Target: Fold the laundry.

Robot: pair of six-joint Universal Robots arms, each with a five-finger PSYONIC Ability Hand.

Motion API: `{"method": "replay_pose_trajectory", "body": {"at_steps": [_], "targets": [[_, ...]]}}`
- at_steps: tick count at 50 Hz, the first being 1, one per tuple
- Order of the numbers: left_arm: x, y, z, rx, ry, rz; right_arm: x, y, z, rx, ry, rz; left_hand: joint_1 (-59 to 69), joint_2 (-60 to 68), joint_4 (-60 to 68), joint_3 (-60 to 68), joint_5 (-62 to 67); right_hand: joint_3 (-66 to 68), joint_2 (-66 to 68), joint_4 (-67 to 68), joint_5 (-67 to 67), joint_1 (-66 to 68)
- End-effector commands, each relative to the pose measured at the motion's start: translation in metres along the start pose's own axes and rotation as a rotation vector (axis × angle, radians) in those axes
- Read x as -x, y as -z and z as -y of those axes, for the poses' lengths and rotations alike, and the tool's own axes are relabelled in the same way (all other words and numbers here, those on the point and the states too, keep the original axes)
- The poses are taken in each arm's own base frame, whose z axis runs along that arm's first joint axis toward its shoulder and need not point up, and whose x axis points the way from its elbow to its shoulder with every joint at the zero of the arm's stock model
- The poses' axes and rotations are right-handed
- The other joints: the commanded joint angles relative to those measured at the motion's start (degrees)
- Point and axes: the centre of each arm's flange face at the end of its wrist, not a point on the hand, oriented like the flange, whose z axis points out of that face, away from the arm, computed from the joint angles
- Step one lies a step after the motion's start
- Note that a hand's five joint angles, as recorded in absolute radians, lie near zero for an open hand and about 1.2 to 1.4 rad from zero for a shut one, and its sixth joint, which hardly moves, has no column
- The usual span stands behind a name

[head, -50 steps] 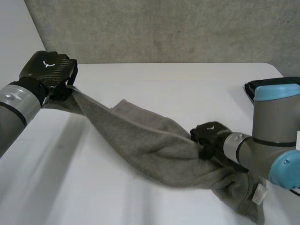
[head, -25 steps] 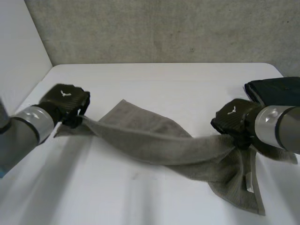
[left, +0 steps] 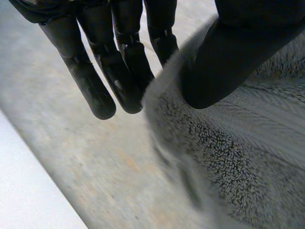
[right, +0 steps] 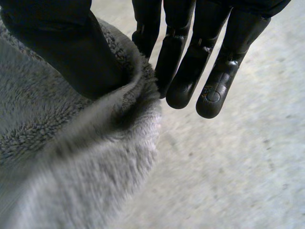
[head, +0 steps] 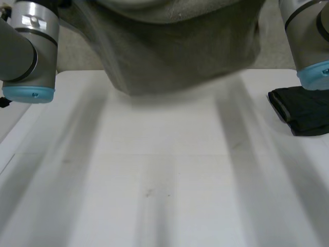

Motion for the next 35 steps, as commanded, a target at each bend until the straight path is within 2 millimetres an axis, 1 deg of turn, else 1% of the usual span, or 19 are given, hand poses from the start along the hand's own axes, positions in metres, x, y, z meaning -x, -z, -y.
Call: {"method": "replay_pose_trajectory", "body": {"at_steps": [1, 2, 3, 5, 6, 9, 10, 13, 14, 15, 18, 21, 24, 28, 29, 31, 32, 33, 35], "targets": [[-0.008, 0.018, -0.021, 0.074, 0.059, -0.008, 0.021, 0.01, -0.023, 0.079, -0.013, 0.078, 15.0, 11.3, 11.1, 11.6, 15.9, 12.5, 13.1, 11.8, 13.4, 24.9], [-0.01, 0.024, -0.028, 0.101, 0.058, -0.019, 0.027, 0.013, -0.03, 0.101, -0.012, 0.101, 15.0, 11.3, 11.1, 11.6, 15.9, 12.5, 13.1, 11.8, 13.4, 24.9], [-0.017, 0.035, -0.042, 0.153, 0.054, -0.046, 0.042, 0.021, -0.046, 0.162, -0.014, 0.158, 15.0, 11.3, 11.1, 11.6, 15.9, 12.5, 13.1, 11.8, 13.4, 24.9], [-0.025, 0.048, -0.057, 0.206, 0.051, -0.074, 0.056, 0.03, -0.062, 0.223, -0.016, 0.214, 15.0, 11.3, 11.1, 11.6, 15.9, 12.5, 13.1, 11.8, 13.4, 24.9], [-0.036, 0.065, -0.073, 0.27, 0.049, -0.112, 0.071, 0.042, -0.079, 0.288, -0.019, 0.277, 15.0, 11.3, 11.1, 11.6, 15.9, 12.5, 13.1, 11.8, 13.4, 24.9], [-0.049, 0.09, -0.093, 0.355, 0.044, -0.166, 0.094, 0.062, -0.104, 0.383, -0.024, 0.372, 15.0, 11.3, 11.1, 11.6, 15.9, 12.5, 13.1, 11.8, 13.4, 24.9], [-0.06, 0.109, -0.106, 0.414, 0.04, -0.207, 0.108, 0.075, -0.121, 0.443, -0.027, 0.426, 15.0, 11.3, 11.1, 11.6, 15.9, 12.5, 13.1, 11.8, 13.4, 24.9], [-0.071, 0.136, -0.125, 0.498, 0.013, -0.262, 0.127, 0.093, -0.141, 0.522, -0.032, 0.493, 15.0, 11.3, 11.1, 11.6, 15.9, 12.5, 13.1, 11.8, 13.4, 24.9], [-0.078, 0.153, -0.135, 0.548, -0.016, -0.304, 0.136, 0.105, -0.152, 0.57, -0.034, 0.532, 15.0, 11.3, 11.1, 11.6, 15.9, 12.5, 13.1, 11.8, 13.4, 24.9], [-0.08, 0.161, -0.138, 0.567, -0.035, -0.324, 0.139, 0.109, -0.156, 0.592, -0.036, 0.55, 15.0, 11.3, 11.1, 11.6, 15.9, 12.5, 13.1, 11.8, 13.4, 24.9], [-0.092, 0.185, -0.136, 0.611, -0.101, -0.416, 0.142, 0.121, -0.159, 0.649, -0.047, 0.594, 15.0, 11.3, 11.1, 11.6, 15.9, 12.5, 13.1, 11.8, 13.4, 24.9], [-0.095, 0.199, -0.133, 0.641, -0.145, -0.474, 0.14, 0.125, -0.156, 0.669, -0.053, 0.609, 15.0, 11.3, 11.1, 11.6, 15.9, 12.5, 13.1, 11.8, 13.4, 24.9], [-0.086, 0.205, -0.122, 0.662, -0.186, -0.504, 0.129, 0.128, -0.147, 0.681, -0.058, 0.605, 15.0, 11.3, 11.1, 11.6, 15.9, 12.5, 13.1, 11.8, 13.4, 24.9], [-0.073, 0.212, -0.106, 0.697, -0.2, -0.528, 0.104, 0.136, -0.122, 0.689, -0.037, 0.613, 15.0, 11.3, 11.1, 11.6, 15.9, 12.5, 13.1, 11.8, 13.4, 24.9], [-0.07, 0.215, -0.103, 0.709, -0.204, -0.535, 0.096, 0.145, -0.113, 0.715, -0.022, 0.641, 15.0, 11.3, 11.1, 11.6, 15.9, 12.5, 13.1, 11.8, 13.4, 24.9], [-0.06, 0.224, -0.095, 0.759, -0.212, -0.561, 0.093, 0.158, -0.108, 0.755, 0.0, 0.699, 15.0, 11.3, 11.1, 11.6, 15.9, 12.5, 13.1, 11.8, 13.4, 24.9], [-0.057, 0.229, -0.092, 0.782, -0.214, -0.573, 0.092, 0.165, -0.107, 0.78, 0.015, 0.735, 15.0, 11.3, 11.1, 11.6, 15.9, 12.5, 13.1, 11.8, 13.4, 24.9], [-0.051, 0.236, -0.087, 0.829, -0.218, -0.6, 0.091, 0.183, -0.107, 0.84, 0.052, 0.816, 15.0, 11.3, 11.1, 11.6, 15.9, 12.5, 13.1, 11.8, 13.4, 24.9], [-0.046, 0.245, -0.082, 0.88, -0.219, -0.635, 0.089, 0.2, -0.109, 0.898, 0.094, 0.893, 15.0, 11.3, 11.1, 11.6, 15.9, 12.5, 13.1, 11.8, 13.4, 24.9]]}}
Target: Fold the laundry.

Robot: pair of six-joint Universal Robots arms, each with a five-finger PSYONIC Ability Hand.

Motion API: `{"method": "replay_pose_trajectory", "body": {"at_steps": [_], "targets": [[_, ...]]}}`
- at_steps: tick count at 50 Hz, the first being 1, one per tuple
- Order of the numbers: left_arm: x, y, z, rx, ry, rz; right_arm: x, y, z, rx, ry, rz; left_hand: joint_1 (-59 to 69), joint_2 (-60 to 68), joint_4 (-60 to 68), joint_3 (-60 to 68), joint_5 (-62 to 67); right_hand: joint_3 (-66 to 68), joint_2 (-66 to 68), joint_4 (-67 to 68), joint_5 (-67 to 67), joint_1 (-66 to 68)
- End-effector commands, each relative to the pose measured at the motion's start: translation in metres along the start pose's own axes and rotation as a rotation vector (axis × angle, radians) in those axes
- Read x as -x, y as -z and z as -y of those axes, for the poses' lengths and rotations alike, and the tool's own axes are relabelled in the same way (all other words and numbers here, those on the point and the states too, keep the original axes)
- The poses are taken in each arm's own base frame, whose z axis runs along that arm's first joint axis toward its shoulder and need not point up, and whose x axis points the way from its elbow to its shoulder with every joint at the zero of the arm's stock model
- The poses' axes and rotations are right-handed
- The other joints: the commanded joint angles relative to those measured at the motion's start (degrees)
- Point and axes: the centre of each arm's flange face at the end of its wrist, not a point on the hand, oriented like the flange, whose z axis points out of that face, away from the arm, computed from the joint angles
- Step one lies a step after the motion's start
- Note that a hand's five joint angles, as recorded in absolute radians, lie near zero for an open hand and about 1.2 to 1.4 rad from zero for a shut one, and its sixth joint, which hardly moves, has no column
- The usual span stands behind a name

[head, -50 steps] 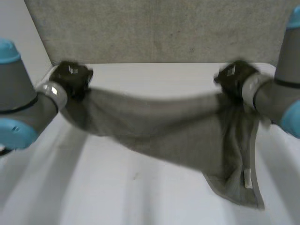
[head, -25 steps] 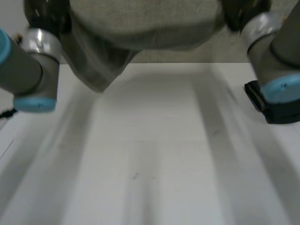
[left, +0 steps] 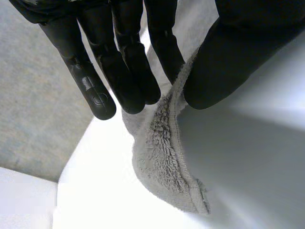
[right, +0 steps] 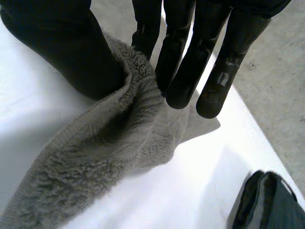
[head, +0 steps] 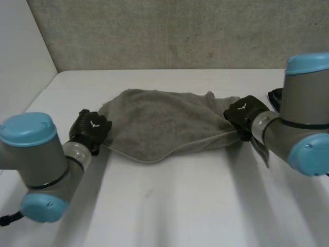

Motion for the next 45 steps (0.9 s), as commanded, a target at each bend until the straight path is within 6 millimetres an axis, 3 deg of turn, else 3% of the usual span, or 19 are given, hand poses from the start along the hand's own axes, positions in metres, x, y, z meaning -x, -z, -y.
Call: {"method": "replay_pose_trajectory", "body": {"at_steps": [1, 3, 10, 15, 21, 27, 31, 36, 39, 43, 44, 45], "targets": [[0.006, 0.049, -0.009, 0.175, -0.007, -0.126, 0.024, 0.052, -0.034, 0.255, 0.139, 0.221, 15.0, 11.3, 11.1, 11.6, 15.9, 12.5, 13.1, 11.8, 13.2, 24.7], [0.003, 0.061, -0.012, 0.242, -0.009, -0.187, 0.031, 0.063, -0.047, 0.323, 0.186, 0.287, 15.0, 11.3, 11.1, 11.6, 15.9, 12.5, 13.1, 11.8, 13.2, 24.7], [-0.01, 0.081, -0.019, 0.347, -0.024, -0.308, 0.039, 0.07, -0.056, 0.348, 0.199, 0.309, 15.0, 11.3, 11.1, 11.6, 15.9, 12.5, 13.1, 11.8, 13.2, 24.7], [-0.01, 0.087, -0.019, 0.369, -0.05, -0.336, 0.04, 0.074, -0.058, 0.36, 0.206, 0.307, 15.0, 11.3, 11.1, 11.6, 15.9, 12.5, 13.1, 11.8, 13.2, 24.7], [-0.007, 0.084, -0.016, 0.349, -0.086, -0.326, 0.033, 0.063, -0.052, 0.296, 0.215, 0.221, 15.0, 11.3, 11.1, 11.6, 15.9, 12.5, 13.1, 11.8, 13.2, 24.7], [0.006, 0.054, 0.0, 0.207, -0.067, -0.189, 0.027, 0.047, -0.046, 0.233, 0.221, 0.147, 15.0, 11.3, 11.1, 11.6, 15.9, 12.5, 13.1, 11.8, 13.2, 24.7], [0.005, 0.033, -0.001, 0.16, -0.073, -0.129, 0.026, 0.037, -0.045, 0.216, 0.21, 0.116, 15.0, 11.3, 11.1, 11.6, 15.9, 12.5, 13.1, 11.8, 13.2, 24.7], [0.004, 0.022, -0.001, 0.131, -0.07, -0.117, 0.027, 0.035, -0.049, 0.232, 0.18, 0.125, 15.0, 11.3, 11.1, 11.6, 15.9, 12.5, 13.1, 11.8, 13.2, 24.7], [0.007, 0.006, 0.004, 0.1, -0.077, -0.09, 0.023, 0.022, -0.049, 0.228, 0.18, 0.114, 15.0, 11.3, 11.1, 11.6, 15.9, 12.5, 13.1, 11.8, 13.2, 24.7], [0.016, -0.031, 0.012, 0.05, -0.073, -0.029, 0.001, -0.004, -0.022, 0.137, 0.184, 0.016, 15.0, 11.3, 11.1, 11.6, 15.9, 12.5, 13.1, 11.8, 13.2, 24.7], [0.019, -0.038, 0.017, 0.031, -0.07, -0.01, -0.013, -0.012, -0.006, 0.082, 0.181, -0.048, 15.0, 11.3, 11.1, 11.6, 15.9, 12.5, 13.1, 11.8, 13.2, 24.7], [0.032, -0.051, 0.031, -0.026, -0.061, 0.048, -0.022, -0.015, 0.004, 0.047, 0.178, -0.087, 15.0, 11.3, 11.1, 11.6, 15.9, 12.5, 13.1, 11.8, 13.2, 24.7]]}}
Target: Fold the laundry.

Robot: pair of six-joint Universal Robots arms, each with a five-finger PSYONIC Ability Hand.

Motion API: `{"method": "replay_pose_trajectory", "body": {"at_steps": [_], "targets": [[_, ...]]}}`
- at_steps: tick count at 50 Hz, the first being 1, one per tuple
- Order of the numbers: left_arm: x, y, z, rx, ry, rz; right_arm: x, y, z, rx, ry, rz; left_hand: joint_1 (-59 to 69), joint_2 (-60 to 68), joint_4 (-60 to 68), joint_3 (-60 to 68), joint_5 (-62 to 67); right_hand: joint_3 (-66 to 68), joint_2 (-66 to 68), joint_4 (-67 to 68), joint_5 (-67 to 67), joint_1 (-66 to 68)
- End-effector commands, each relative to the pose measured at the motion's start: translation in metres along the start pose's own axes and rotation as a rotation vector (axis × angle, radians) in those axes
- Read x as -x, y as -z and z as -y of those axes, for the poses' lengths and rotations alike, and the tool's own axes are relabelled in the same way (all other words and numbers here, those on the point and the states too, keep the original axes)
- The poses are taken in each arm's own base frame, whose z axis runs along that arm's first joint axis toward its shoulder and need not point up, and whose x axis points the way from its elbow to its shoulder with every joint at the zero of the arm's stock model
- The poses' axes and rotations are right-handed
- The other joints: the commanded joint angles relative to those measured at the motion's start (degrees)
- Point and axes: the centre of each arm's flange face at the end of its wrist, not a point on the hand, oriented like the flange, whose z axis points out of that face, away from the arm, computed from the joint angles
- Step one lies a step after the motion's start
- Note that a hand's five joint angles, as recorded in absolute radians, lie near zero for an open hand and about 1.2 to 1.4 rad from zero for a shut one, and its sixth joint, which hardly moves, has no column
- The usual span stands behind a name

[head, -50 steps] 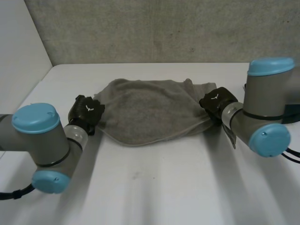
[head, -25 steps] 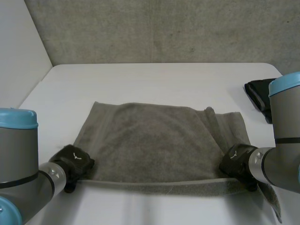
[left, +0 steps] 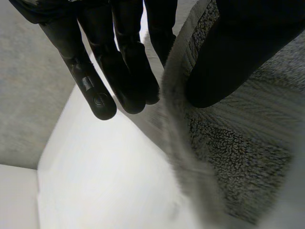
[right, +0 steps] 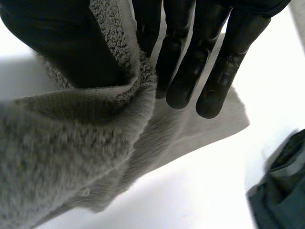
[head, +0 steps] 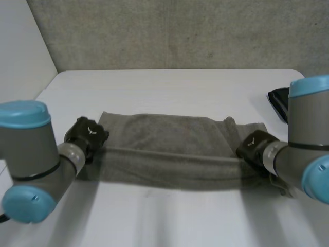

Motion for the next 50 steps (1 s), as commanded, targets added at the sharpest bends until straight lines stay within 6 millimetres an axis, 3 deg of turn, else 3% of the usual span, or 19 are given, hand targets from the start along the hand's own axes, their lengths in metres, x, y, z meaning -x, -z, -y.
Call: {"method": "replay_pose_trajectory", "body": {"at_steps": [1, 5, 7, 8, 10, 11, 13, 17, 22, 26, 29, 33, 34, 35, 39, 42, 46, 49, 50], "targets": [[0.042, -0.056, 0.04, -0.161, 0.02, 0.178, -0.067, -0.021, 0.055, -0.189, -0.024, -0.251, 15.0, 11.3, 11.1, 11.6, 15.9, 12.5, 13.1, 11.8, 13.2, 24.7], [0.095, -0.061, 0.096, -0.405, 0.043, 0.413, -0.127, -0.006, 0.103, -0.437, -0.082, -0.528, 15.0, 11.3, 11.1, 11.6, 15.9, 12.5, 13.1, 11.8, 13.2, 24.7], [0.117, -0.058, 0.117, -0.516, 0.051, 0.527, -0.16, 0.016, 0.129, -0.608, -0.125, -0.688, 15.0, 11.3, 11.1, 11.6, 15.9, 12.5, 13.1, 11.8, 13.2, 24.7], [0.139, -0.049, 0.138, -0.628, 0.069, 0.646, -0.17, 0.025, 0.136, -0.663, -0.139, -0.739, 15.0, 11.3, 11.1, 11.6, 15.9, 12.5, 13.1, 11.8, 13.2, 24.7], [0.161, -0.032, 0.157, -0.737, 0.085, 0.752, -0.186, 0.042, 0.148, -0.764, -0.165, -0.826, 15.0, 11.3, 11.1, 11.6, 15.9, 12.5, 13.1, 11.8, 13.2, 24.7], [0.172, -0.021, 0.165, -0.785, 0.096, 0.802, -0.198, 0.061, 0.158, -0.864, -0.187, -0.899, 15.0, 11.3, 11.1, 11.6, 15.9, 12.5, 13.1, 11.8, 13.2, 24.7], [0.196, 0.003, 0.18, -0.887, 0.139, 0.903, -0.205, 0.077, 0.164, -0.931, -0.207, -0.951, 15.0, 11.3, 11.1, 11.6, 15.9, 12.5, 13.1, 11.8, 13.2, 24.7], [0.202, 0.008, 0.18, -0.899, 0.222, 0.879, -0.203, 0.078, 0.163, -0.933, -0.212, -0.942, 15.0, 11.3, 11.1, 11.6, 15.9, 12.5, 13.1, 11.8, 13.2, 24.7], [0.189, -0.007, 0.16, -0.809, 0.267, 0.775, -0.182, 0.052, 0.152, -0.847, -0.207, -0.82, 15.0, 11.3, 11.1, 11.6, 15.9, 12.5, 13.1, 11.8, 13.2, 24.7], [0.169, -0.029, 0.128, -0.689, 0.268, 0.698, -0.158, 0.029, 0.15, -0.822, -0.187, -0.712, 15.0, 11.3, 11.1, 11.6, 15.9, 12.5, 13.1, 11.8, 13.2, 24.7], [0.143, -0.045, 0.102, -0.601, 0.265, 0.627, -0.14, 0.008, 0.145, -0.793, -0.17, -0.641, 15.0, 11.3, 11.1, 11.6, 15.9, 12.5, 13.1, 11.8, 13.2, 24.7], [0.1, -0.065, 0.066, -0.479, 0.255, 0.516, -0.105, -0.036, 0.124, -0.685, -0.16, -0.495, 15.0, 11.3, 11.1, 11.6, 15.9, 12.5, 13.1, 11.8, 13.2, 24.7], [0.089, -0.069, 0.058, -0.453, 0.253, 0.49, -0.089, -0.054, 0.113, -0.633, -0.157, -0.439, 15.0, 11.3, 11.1, 11.6, 15.9, 12.5, 13.1, 11.8, 13.2, 24.7], [0.069, -0.078, 0.041, -0.397, 0.249, 0.44, -0.08, -0.062, 0.108, -0.608, -0.155, -0.41, 15.0, 11.3, 11.1, 11.6, 15.9, 12.5, 13.1, 11.8, 13.2, 24.7], [0.031, -0.09, 0.006, -0.277, 0.24, 0.342, -0.035, -0.096, 0.089, -0.498, -0.127, -0.281, 15.0, 11.3, 11.1, 11.6, 15.9, 12.5, 13.1, 11.8, 13.2, 24.7], [0.009, -0.089, -0.011, -0.198, 0.2, 0.274, -0.014, -0.107, 0.077, -0.426, -0.098, -0.21, 15.0, 11.3, 11.1, 11.6, 15.9, 12.5, 13.1, 11.8, 13.2, 24.7], [-0.004, -0.079, -0.028, -0.098, 0.117, 0.208, -0.005, -0.102, 0.067, -0.353, -0.099, -0.144, 15.0, 11.3, 11.1, 11.6, 15.9, 12.5, 13.1, 11.8, 13.2, 24.7], [0.002, -0.066, -0.029, -0.065, 0.08, 0.2, -0.002, -0.092, 0.063, -0.31, -0.096, -0.097, 15.0, 11.3, 11.1, 11.6, 15.9, 12.5, 13.1, 11.8, 13.2, 24.7], [0.01, -0.056, -0.029, -0.044, 0.064, 0.205, -0.004, -0.079, 0.063, -0.291, -0.095, -0.077, 15.0, 11.3, 11.1, 11.6, 15.9, 12.5, 13.1, 11.8, 13.2, 24.7]]}}
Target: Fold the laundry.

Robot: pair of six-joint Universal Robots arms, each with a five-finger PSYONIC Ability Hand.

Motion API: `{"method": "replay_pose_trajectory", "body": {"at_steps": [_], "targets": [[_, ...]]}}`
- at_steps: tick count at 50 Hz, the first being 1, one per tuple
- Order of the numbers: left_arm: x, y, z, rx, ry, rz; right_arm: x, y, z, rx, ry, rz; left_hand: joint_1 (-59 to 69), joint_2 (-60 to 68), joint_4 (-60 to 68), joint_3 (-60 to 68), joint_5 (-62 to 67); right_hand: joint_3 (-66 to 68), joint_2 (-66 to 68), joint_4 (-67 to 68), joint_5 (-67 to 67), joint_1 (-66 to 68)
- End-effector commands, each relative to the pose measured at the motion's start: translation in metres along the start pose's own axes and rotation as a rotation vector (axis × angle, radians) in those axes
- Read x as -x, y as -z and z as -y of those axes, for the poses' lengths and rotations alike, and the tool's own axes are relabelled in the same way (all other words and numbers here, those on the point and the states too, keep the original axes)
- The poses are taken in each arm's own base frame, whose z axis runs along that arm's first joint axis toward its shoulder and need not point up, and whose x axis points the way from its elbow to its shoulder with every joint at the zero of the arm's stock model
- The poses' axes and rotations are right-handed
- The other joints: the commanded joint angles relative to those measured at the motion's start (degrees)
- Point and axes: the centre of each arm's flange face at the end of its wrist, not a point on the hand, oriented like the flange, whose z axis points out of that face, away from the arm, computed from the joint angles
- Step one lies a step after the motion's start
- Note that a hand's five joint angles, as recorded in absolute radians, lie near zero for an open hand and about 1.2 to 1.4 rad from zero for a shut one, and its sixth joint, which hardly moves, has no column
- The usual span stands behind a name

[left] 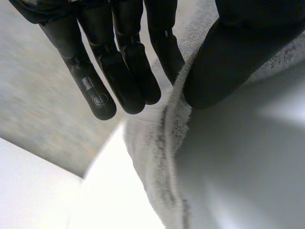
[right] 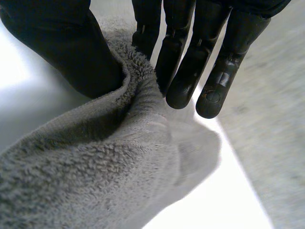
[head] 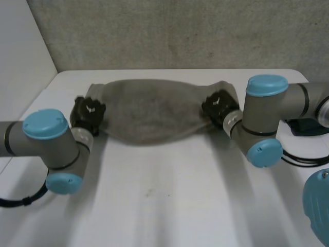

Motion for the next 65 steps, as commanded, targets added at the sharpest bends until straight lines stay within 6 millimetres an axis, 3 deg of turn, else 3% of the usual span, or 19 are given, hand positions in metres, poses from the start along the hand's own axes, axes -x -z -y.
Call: {"method": "replay_pose_trajectory", "body": {"at_steps": [1, 7, 11, 15, 19, 22, 26, 31, 38, 46, 54, 55, 56, 57, 58, 59, 63, 65], "targets": [[0.019, 0.032, -0.004, 0.116, -0.123, -0.046, -0.002, 0.036, 0.005, 0.126, -0.002, 0.113, 15.0, 11.2, 11.1, 11.6, 15.9, 12.5, 13.1, 11.8, 13.2, 24.5], [0.042, 0.073, 0.005, 0.203, -0.152, -0.084, -0.012, 0.089, 0.023, 0.209, -0.004, 0.194, 15.0, 11.2, 11.1, 11.6, 15.9, 12.5, 13.1, 11.8, 13.2, 24.5], [0.047, 0.111, 0.008, 0.305, -0.174, -0.176, -0.004, 0.125, 0.016, 0.319, 0.027, 0.308, 15.0, 11.2, 11.1, 11.6, 15.9, 12.5, 13.1, 11.8, 13.2, 24.5], [0.037, 0.159, 0.002, 0.469, -0.234, -0.394, 0.006, 0.172, 0.002, 0.44, 0.154, 0.474, 15.0, 11.2, 11.1, 11.6, 15.9, 12.5, 13.1, 11.8, 13.2, 24.5], [0.029, 0.172, 0.005, 0.493, -0.236, -0.514, 0.006, 0.179, -0.002, 0.428, 0.217, 0.501, 15.0, 11.2, 11.1, 11.6, 15.9, 12.5, 13.1, 11.8, 13.2, 24.5], [0.031, 0.161, 0.011, 0.433, -0.225, -0.485, 0.004, 0.167, -0.001, 0.392, 0.208, 0.434, 15.0, 11.2, 11.1, 11.6, 15.9, 12.5, 13.1, 11.8, 13.2, 24.5], [0.032, 0.131, 0.016, 0.342, -0.223, -0.403, 0.007, 0.144, -0.008, 0.372, 0.19, 0.369, 15.0, 11.2, 11.1, 11.6, 15.9, 12.5, 13.1, 11.8, 13.2, 24.5], [0.029, 0.083, 0.03, 0.173, -0.223, -0.271, 0.001, 0.116, -0.012, 0.355, 0.19, 0.254, 15.0, 11.2, 11.1, 11.6, 15.9, 12.5, 13.1, 11.8, 13.2, 24.5], [0.015, 0.019, 0.028, 0.023, -0.201, -0.126, -0.006, 0.074, -0.018, 0.292, 0.197, 0.095, 15.0, 11.2, 11.1, 11.6, 15.9, 12.5, 13.1, 11.8, 13.2, 24.5], [-0.006, -0.025, 0.029, -0.107, -0.207, -0.014, -0.008, 0.034, -0.025, 0.257, 0.218, 0.033, 15.0, 11.2, 11.1, 11.6, 15.9, 12.5, 13.1, 11.8, 13.2, 24.5], [-0.02, -0.051, 0.021, -0.139, -0.203, 0.006, -0.009, 0.002, -0.029, 0.211, 0.222, -0.027, 15.0, 11.2, 11.1, 11.6, 15.9, 12.5, 13.1, 11.8, 13.2, 24.5], [-0.021, -0.052, 0.02, -0.139, -0.203, 0.006, -0.01, 0.0, -0.029, 0.206, 0.222, -0.035, 15.0, 11.2, 11.1, 11.6, 15.9, 7.7, 8.3, 7.0, 8.4, 19.7], [-0.022, -0.053, 0.019, -0.139, -0.203, 0.004, -0.011, -0.001, -0.028, 0.204, 0.221, -0.042, 9.5, 5.8, 5.6, 6.1, 10.5, -10.1, -9.5, -10.9, -9.4, 1.9], [-0.024, -0.053, 0.018, -0.137, -0.203, -0.001, -0.013, -0.001, -0.027, 0.202, 0.216, -0.061, -7.0, -10.8, -10.9, -10.5, -6.1, -49.3, -48.7, -50.0, -48.6, -37.3], [-0.027, -0.051, 0.017, -0.136, -0.204, -0.007, -0.016, -0.001, -0.026, 0.204, 0.211, -0.073, -47.7, -51.4, -51.6, -51.1, -46.7, -57.5, -56.9, -58.2, -56.8, -45.5], [-0.029, -0.05, 0.018, -0.139, -0.204, -0.012, -0.018, -0.001, -0.025, 0.207, 0.208, -0.087, -55.0, -58.8, -58.9, -58.4, -54.1, -57.5, -56.9, -58.2, -56.8, -45.5], [-0.032, -0.044, 0.027, -0.154, -0.201, -0.017, -0.04, 0.004, -0.008, 0.177, 0.189, -0.184, -55.0, -58.8, -58.9, -58.4, -54.1, -57.5, -56.9, -58.2, -56.8, -45.5], [-0.026, -0.041, 0.035, -0.176, -0.195, 0.001, -0.061, 0.011, 0.009, 0.13, 0.162, -0.259, -55.0, -58.8, -58.9, -58.4, -54.1, -57.5, -56.9, -58.2, -56.8, -45.5]]}}
